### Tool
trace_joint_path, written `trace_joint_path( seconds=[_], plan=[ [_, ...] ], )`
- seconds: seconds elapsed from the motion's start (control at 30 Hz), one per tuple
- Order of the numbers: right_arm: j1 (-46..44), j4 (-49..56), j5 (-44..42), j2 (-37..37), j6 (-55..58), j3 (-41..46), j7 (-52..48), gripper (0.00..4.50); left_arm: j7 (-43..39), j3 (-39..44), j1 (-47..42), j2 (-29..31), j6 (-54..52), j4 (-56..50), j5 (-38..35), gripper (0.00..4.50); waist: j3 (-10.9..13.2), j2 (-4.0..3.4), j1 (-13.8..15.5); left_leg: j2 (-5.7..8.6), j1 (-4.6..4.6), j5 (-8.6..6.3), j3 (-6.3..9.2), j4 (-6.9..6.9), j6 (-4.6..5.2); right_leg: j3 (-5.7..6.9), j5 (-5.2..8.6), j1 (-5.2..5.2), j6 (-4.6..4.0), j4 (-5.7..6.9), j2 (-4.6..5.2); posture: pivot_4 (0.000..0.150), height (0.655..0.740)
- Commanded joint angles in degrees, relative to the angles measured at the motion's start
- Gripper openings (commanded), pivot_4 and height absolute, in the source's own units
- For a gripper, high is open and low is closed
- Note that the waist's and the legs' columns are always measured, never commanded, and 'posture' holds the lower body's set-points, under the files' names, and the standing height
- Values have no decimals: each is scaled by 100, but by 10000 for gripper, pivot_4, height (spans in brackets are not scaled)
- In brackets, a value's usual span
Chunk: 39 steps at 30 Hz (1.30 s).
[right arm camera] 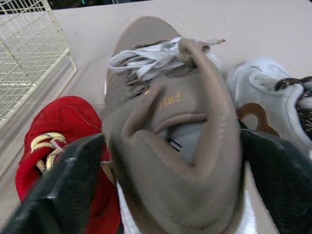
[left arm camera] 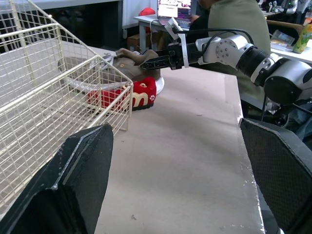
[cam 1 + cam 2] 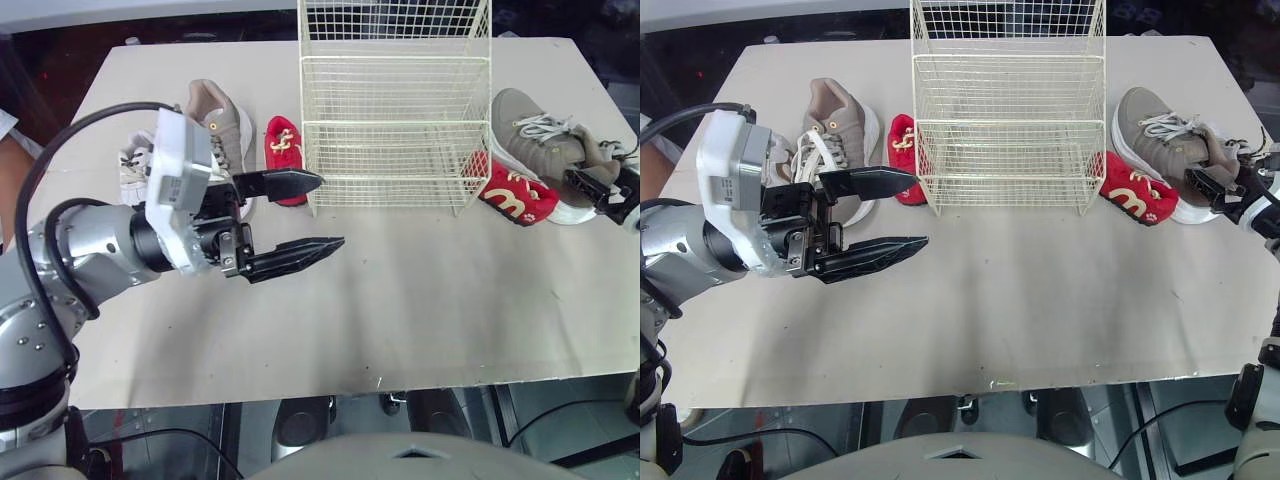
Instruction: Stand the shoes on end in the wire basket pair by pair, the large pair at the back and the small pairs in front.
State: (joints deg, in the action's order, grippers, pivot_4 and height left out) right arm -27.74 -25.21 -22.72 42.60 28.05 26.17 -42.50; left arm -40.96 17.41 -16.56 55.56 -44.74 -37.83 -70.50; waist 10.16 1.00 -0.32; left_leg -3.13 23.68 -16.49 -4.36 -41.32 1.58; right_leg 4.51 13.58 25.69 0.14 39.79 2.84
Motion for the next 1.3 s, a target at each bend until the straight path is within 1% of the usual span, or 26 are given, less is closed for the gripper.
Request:
trace_joint_path(
  seconds=[0.03, 0.13, 0.2, 0.23, 0.27, 0.47, 0.53, 0.63, 0.77, 0.83, 0.9, 1.0, 1.1, 1.3],
  plan=[
    [-61, 20, -72, -3, -63, -60, -26, 25947, -38, 110, 19, -4, 111, -116, 61, 45000, 0, 0, -16, 0, -1, 0, 1, 0, 0, 0, 4, 0, 7, 2, 0, 1500, 6860],
    [62, 119, -61, 28, -125, -97, -34, 12896, -63, 93, 14, -21, 127, -99, 110, 45000, 0, 0, -28, -4, -2, 0, 2, 0, -1, 1, 4, 0, 6, 4, -4, 1500, 6860],
    [130, 157, -48, 29, -260, -76, -22, 5771, -97, 55, -11, -38, 143, -70, 168, 45000, 0, 0, -16, -4, -1, 1, 3, 0, -1, 2, 4, 0, 5, 4, -4, 1500, 6860],
    [132, 215, -82, -4, -391, -1, 20, 1272, -132, 23, -47, -48, 160, -43, 217, 45000, 0, 0, -10, -4, 0, 1, 4, 0, -1, 4, 4, 0, 5, 4, -3, 1500, 6860],
    [123, 282, -122, -39, -526, 75, 71, 386, -160, -4, -87, -60, 170, -12, 255, 45000, 0, 0, -7, -4, 1, 1, 4, 0, -1, 4, 4, 0, 5, 3, -3, 1500, 6860],
    [-41, 767, -509, -57, -884, 558, 311, 386, -286, -41, -208, -99, 152, 89, 354, 45000, 9, -15, -13, -3, 2, 1, 1, 0, -2, 1, 4, 3, 6, 4, -2, 1500, 6860],
    [-126, 1126, -785, -72, -831, 733, 356, 386, -350, -22, -215, -98, 161, 148, 401, 45000, 19, -32, -7, -3, 5, 1, 0, 1, -2, 1, 3, 6, 5, 4, -2, 1500, 6860],
    [-318, 1803, -1069, -15, -840, 846, 425, 386, -482, 20, -227, -84, 203, 319, 528, 45000, 22, -36, -20, -3, 6, 2, 0, 2, -4, 0, -6, 9, -11, 4, -3, 1500, 6860],
    [-707, 2444, -1307, 26, -985, 859, 459, 386, -668, 67, -291, -75, 281, 565, 666, 45000, 23, -39, -25, -3, 4, 3, -1, 2, -6, -1, 4, 10, 7, 5, -4, 1500, 6860],
    [-903, 2881, -1618, 108, -880, 744, 214, 386, -786, 129, -339, -57, 330, 723, 710, 45000, 23, -38, -14, -3, 4, 3, 1, 2, -6, 1, 5, 10, 8, 5, -4, 1500, 6860],
    [-1025, 3406, -1943, 318, -673, 448, -267, 386, -957, 209, -369, -22, 403, 934, 804, 45000, 24, -39, -4, -4, 6, 3, 2, 2, -5, 3, 5, 10, 7, 4, -4, 1500, 6860],
    [-1042, 3957, -2152, 646, -527, -16, -935, 386, -1238, 447, -294, 46, 481, 1271, 927, 45000, 24, -38, -12, -4, 5, 3, 2, 7, -5, 2, 0, 11, -1, 1, -4, 1500, 6860],
    [-1000, 4129, -2058, 988, -691, -399, -1633, 386, -1659, 737, -136, 222, 596, 1606, 1143, 45000, 28, -26, -10, -6, 7, 2, 5, 8, -4, 7, -4, 10, -8, -4, -4, 1500, 6860],
    [-1132, 4103, -1338, 1465, -1668, -1165, -2988, 386, -2737, 1354, -6, 688, 166, 1960, 565, 45000, 35, -15, 56, -3, 12, -1, 4, 1, 2, 19, 5, 10, 8, -5, 13, 1500, 6860]
  ],
)
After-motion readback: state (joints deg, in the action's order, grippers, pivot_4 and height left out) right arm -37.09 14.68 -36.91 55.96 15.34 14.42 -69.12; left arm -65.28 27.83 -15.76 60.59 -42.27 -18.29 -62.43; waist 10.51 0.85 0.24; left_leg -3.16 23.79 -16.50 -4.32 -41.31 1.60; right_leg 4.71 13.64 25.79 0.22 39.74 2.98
